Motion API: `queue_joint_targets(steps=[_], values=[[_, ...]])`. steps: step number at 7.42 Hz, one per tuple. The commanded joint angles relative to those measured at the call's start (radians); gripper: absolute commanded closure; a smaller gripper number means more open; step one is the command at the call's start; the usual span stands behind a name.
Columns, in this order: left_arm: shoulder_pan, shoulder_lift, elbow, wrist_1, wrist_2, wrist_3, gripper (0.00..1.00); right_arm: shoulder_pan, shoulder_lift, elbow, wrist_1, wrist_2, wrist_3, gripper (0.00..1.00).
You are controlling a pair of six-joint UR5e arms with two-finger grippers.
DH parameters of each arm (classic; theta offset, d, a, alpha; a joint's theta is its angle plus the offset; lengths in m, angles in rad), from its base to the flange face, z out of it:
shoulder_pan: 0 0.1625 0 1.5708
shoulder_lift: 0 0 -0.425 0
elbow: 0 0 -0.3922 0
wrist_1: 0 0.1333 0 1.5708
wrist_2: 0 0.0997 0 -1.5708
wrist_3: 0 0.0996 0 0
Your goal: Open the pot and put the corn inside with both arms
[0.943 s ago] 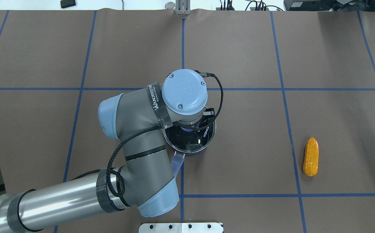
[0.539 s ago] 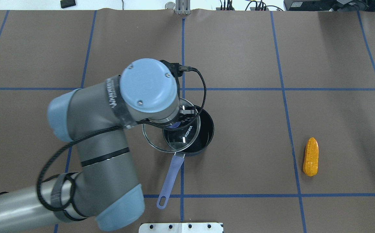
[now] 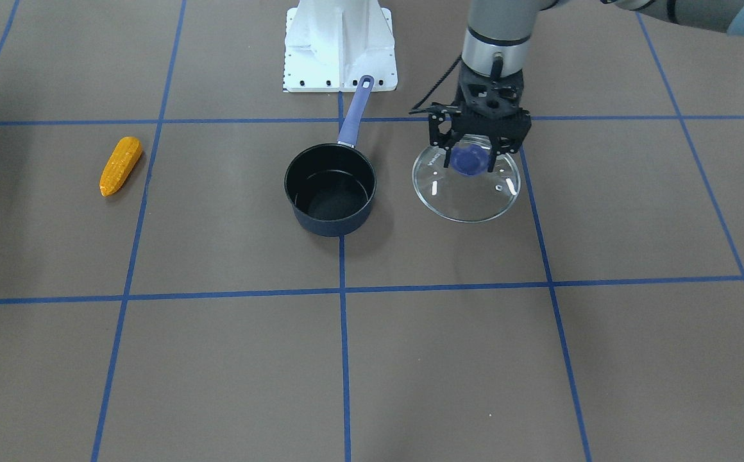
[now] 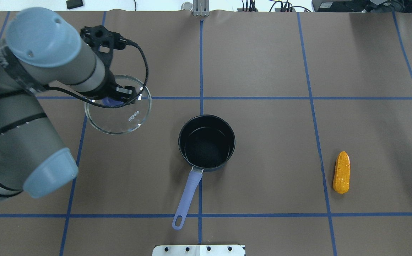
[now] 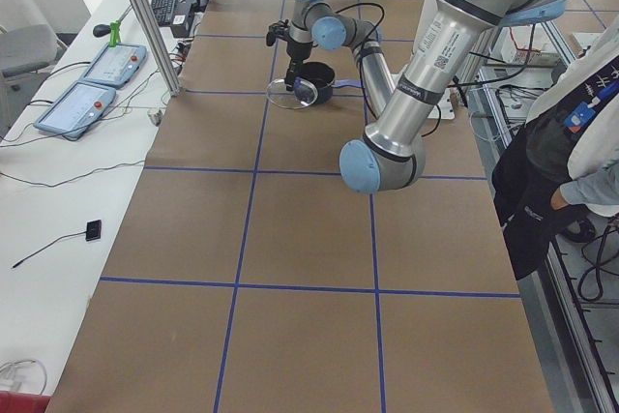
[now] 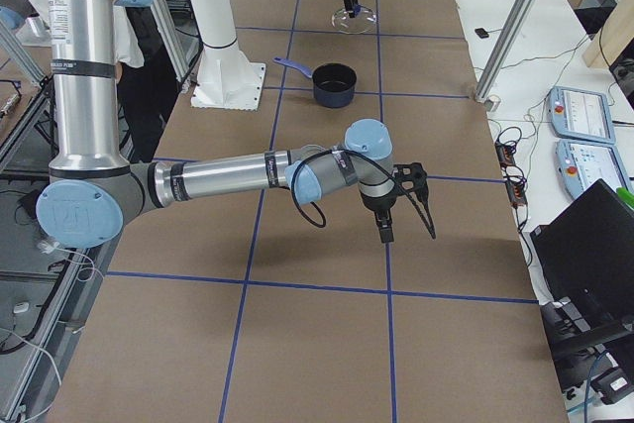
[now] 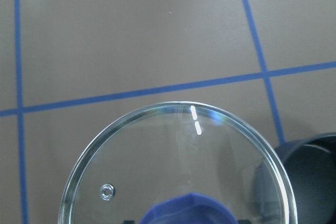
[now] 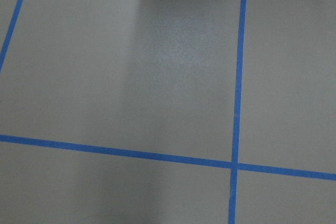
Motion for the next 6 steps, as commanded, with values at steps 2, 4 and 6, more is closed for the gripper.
queue_joint_targets(steps=[2,4,6], values=[[-0.201,0.239,0.005,-0.133,-0.171,0.324,0.59,-0.003,0.0,-0.001,0.0,0.001,0.0,0.0],[-0.21,0.404,0.023,-0.324,-0.19,0.372,0.6,-0.005,-0.003,-0.001,0.0,0.001,-0.001,0.0],[-0.209,0.548,0.1,-0.56,-0.24,0.383,0.6,-0.005,-0.005,-0.001,0.0,-0.001,-0.001,0.0]])
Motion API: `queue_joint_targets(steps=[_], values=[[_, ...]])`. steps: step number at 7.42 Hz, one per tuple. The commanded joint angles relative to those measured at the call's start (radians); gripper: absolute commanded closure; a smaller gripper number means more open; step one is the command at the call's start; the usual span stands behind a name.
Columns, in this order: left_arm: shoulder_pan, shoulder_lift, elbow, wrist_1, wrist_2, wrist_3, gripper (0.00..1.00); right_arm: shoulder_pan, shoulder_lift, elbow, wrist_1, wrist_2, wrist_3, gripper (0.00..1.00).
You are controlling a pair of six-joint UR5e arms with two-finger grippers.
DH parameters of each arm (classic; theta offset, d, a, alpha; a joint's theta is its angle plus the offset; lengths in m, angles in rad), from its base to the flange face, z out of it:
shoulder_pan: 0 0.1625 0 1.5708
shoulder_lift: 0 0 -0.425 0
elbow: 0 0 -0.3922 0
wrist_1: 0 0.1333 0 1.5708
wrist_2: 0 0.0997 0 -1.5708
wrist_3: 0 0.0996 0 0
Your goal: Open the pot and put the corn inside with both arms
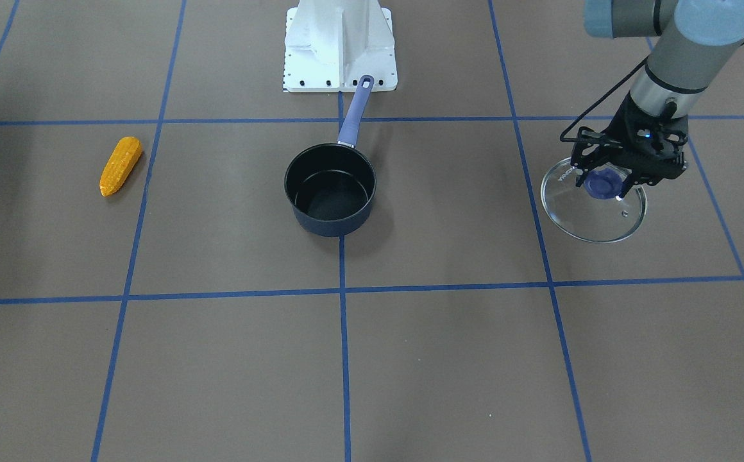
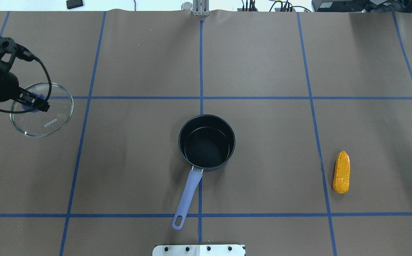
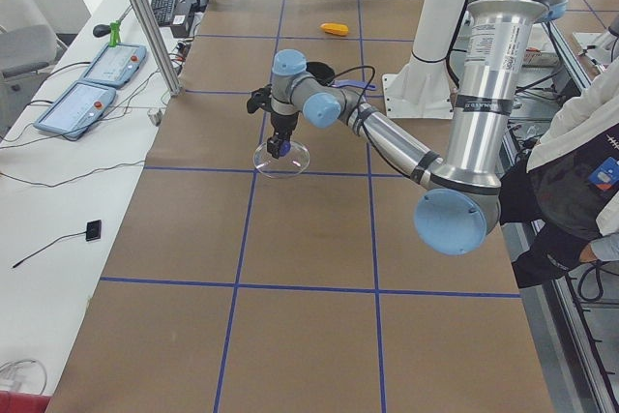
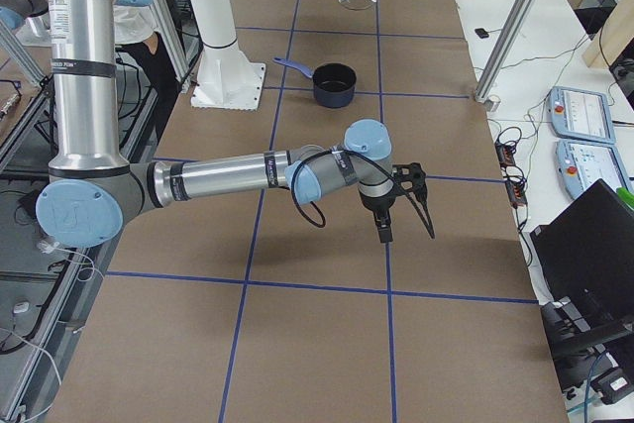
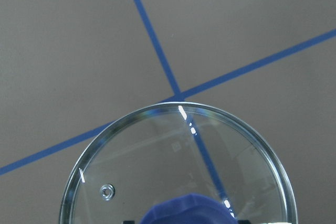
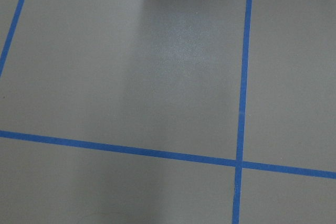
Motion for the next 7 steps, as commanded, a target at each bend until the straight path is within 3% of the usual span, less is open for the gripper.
queue_joint_targets(steps=[1,3,5,7], values=[[0.0,0.121,0.054,-0.191,-0.044,-0.009,0.6,0.0,-0.002,0.0,0.0,-0.002,-0.001,0.0],[0.014,0.213,0.093,-0.327,-0.042,-0.01,0.6,0.0,-0.004,0.0,0.0,-0.002,-0.001,0.0],[0.021,0.223,0.246,-0.548,-0.042,-0.059,0.6,0.0,-0.004,0.002,0.0,-0.002,-0.001,0.0],[0.023,0.22,0.279,-0.577,-0.038,-0.059,0.59,0.0,-0.004,0.0,0.0,-0.002,-0.001,0.0]])
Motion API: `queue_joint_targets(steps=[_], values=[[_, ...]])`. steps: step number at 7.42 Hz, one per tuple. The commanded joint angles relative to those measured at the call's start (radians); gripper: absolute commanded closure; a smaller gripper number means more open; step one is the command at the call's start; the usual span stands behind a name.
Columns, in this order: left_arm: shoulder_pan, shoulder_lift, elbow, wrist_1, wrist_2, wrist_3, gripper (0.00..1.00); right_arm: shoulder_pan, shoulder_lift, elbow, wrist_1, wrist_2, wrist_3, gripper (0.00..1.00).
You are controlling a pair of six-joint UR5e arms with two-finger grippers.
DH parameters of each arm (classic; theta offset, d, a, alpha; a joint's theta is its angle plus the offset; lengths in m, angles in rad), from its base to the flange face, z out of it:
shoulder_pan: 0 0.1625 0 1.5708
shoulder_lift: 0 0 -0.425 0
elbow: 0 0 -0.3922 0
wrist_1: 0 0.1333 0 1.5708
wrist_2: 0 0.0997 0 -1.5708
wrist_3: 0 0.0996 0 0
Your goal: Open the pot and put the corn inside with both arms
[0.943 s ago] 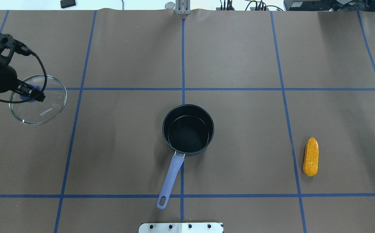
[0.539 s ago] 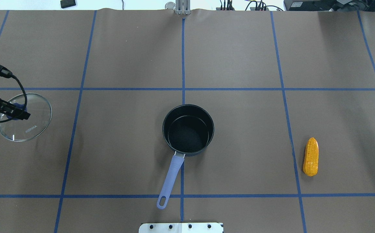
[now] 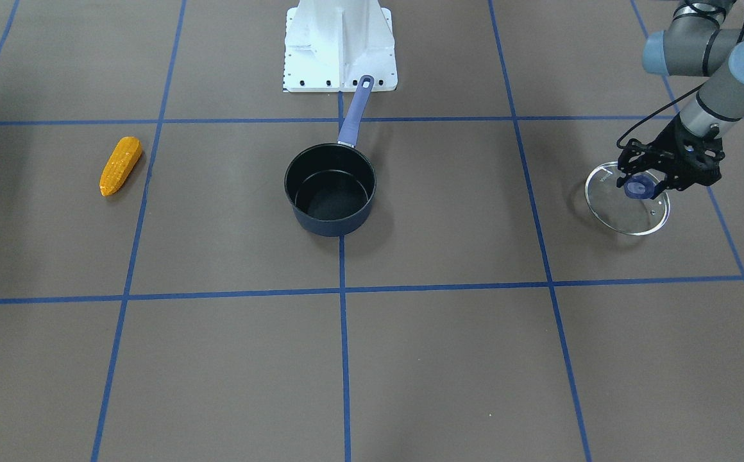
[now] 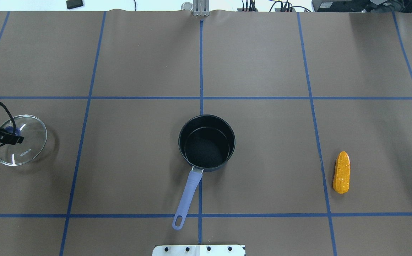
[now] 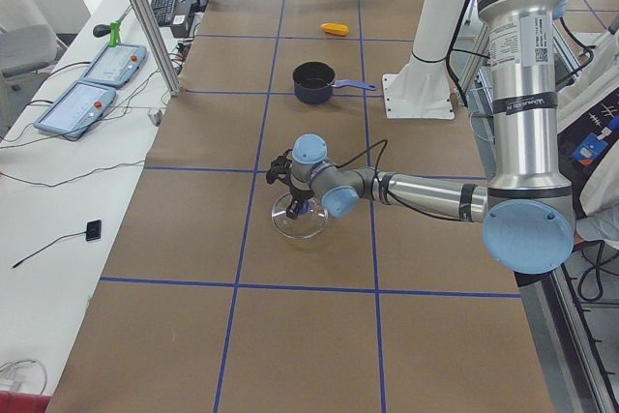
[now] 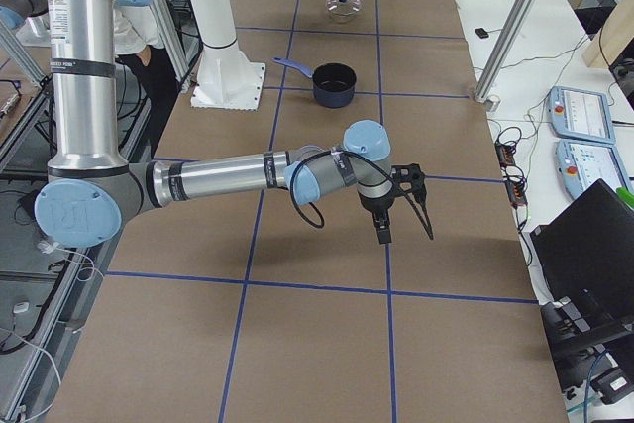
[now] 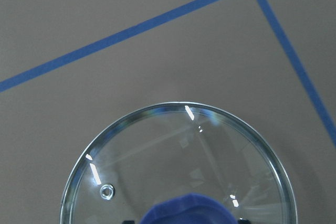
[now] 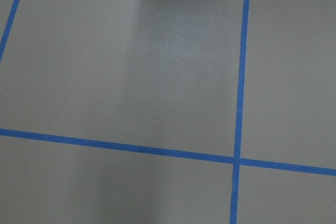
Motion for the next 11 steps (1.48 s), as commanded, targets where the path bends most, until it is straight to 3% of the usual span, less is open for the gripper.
queue_joint_targets(steps=[1,3,4,7,9,11], values=[[0.003,0.0,0.027,-0.028,0.004,-0.002,0.56,0.0,0.0,0.0,0.0,0.0,0.0,0.0],[0.013,-0.004,0.046,-0.03,0.007,0.006,0.31,-0.002,0.0,0.0,0.0,-0.002,0.0,0.0],[0.013,-0.004,0.046,-0.031,0.009,0.01,0.04,-0.002,0.0,0.0,0.0,0.0,0.0,0.0],[-0.003,-0.029,0.041,-0.019,-0.026,0.012,0.01,-0.003,0.0,0.01,0.002,0.011,0.018,0.0],[-0.168,-0.05,0.035,0.109,-0.098,0.159,0.01,-0.032,-0.005,0.036,0.041,0.054,0.16,0.0],[-0.365,-0.102,-0.002,0.352,-0.106,0.368,0.01,-0.133,-0.055,0.079,0.132,0.04,0.324,0.0]])
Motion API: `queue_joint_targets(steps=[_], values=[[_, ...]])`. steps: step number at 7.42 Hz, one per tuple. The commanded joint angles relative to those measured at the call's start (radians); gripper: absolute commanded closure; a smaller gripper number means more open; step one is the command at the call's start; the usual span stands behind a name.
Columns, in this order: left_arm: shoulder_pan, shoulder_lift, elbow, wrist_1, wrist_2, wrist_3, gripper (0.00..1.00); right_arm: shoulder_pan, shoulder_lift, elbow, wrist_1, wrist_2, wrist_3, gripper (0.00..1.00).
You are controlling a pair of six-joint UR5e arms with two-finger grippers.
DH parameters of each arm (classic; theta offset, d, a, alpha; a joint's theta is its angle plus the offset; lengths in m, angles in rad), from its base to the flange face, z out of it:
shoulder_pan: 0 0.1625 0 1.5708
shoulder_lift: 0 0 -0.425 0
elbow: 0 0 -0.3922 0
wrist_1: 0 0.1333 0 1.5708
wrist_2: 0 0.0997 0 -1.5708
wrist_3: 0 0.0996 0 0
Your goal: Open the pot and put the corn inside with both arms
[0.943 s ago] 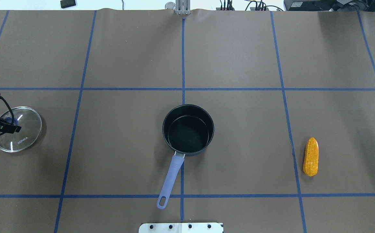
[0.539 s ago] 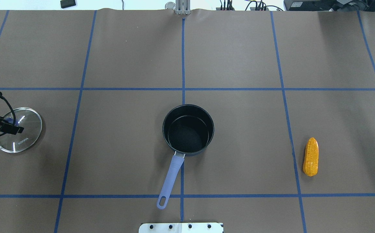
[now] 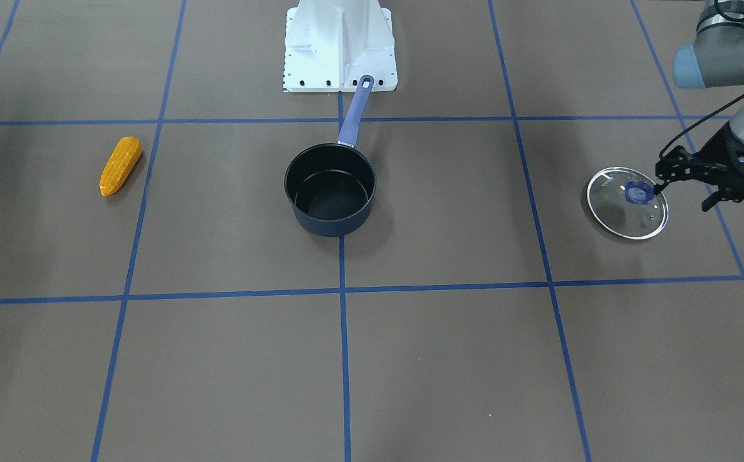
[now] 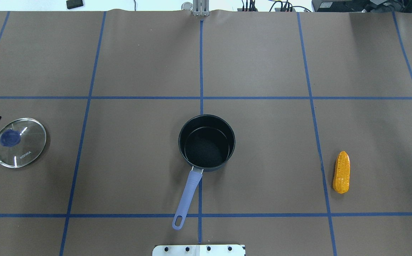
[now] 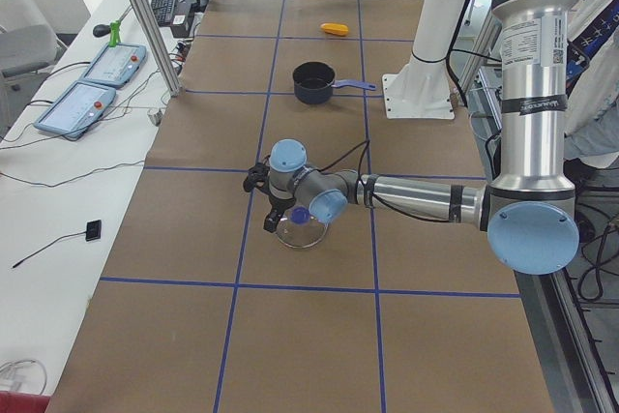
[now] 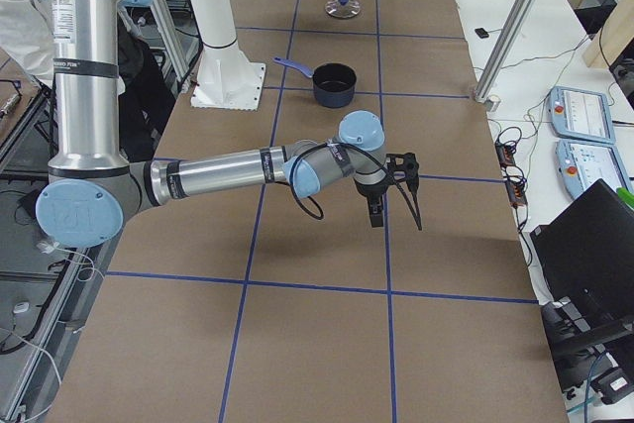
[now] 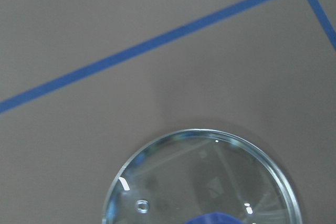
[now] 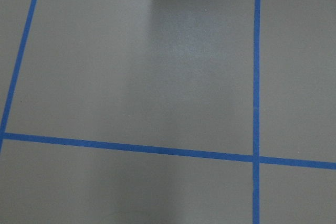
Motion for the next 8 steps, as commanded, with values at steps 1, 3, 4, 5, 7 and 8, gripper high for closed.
queue_joint_targets(steps=[1,3,4,5,7,8], values=[[-0.207,-0.039,-0.045,0.287,-0.017,0.269,0.01,-0.121,-0.054,0.071,0.057,-0.045,0.178,0.0],[-0.318,-0.058,-0.034,0.532,-0.012,0.462,0.01,-0.304,-0.106,0.179,0.057,-0.162,0.374,0.0],[-0.361,-0.074,-0.045,0.59,-0.018,0.47,0.01,-0.427,-0.113,0.213,0.059,-0.273,0.502,0.0],[-0.383,-0.066,-0.045,0.577,-0.018,0.482,0.01,-0.553,-0.114,0.221,0.066,-0.399,0.64,0.0],[-0.383,-0.067,-0.042,0.586,-0.017,0.474,0.01,-0.772,-0.116,0.215,0.091,-0.629,0.807,0.0],[-0.383,-0.067,-0.04,0.586,-0.017,0.474,0.01,-0.841,-0.116,0.215,0.091,-0.682,0.845,0.0]])
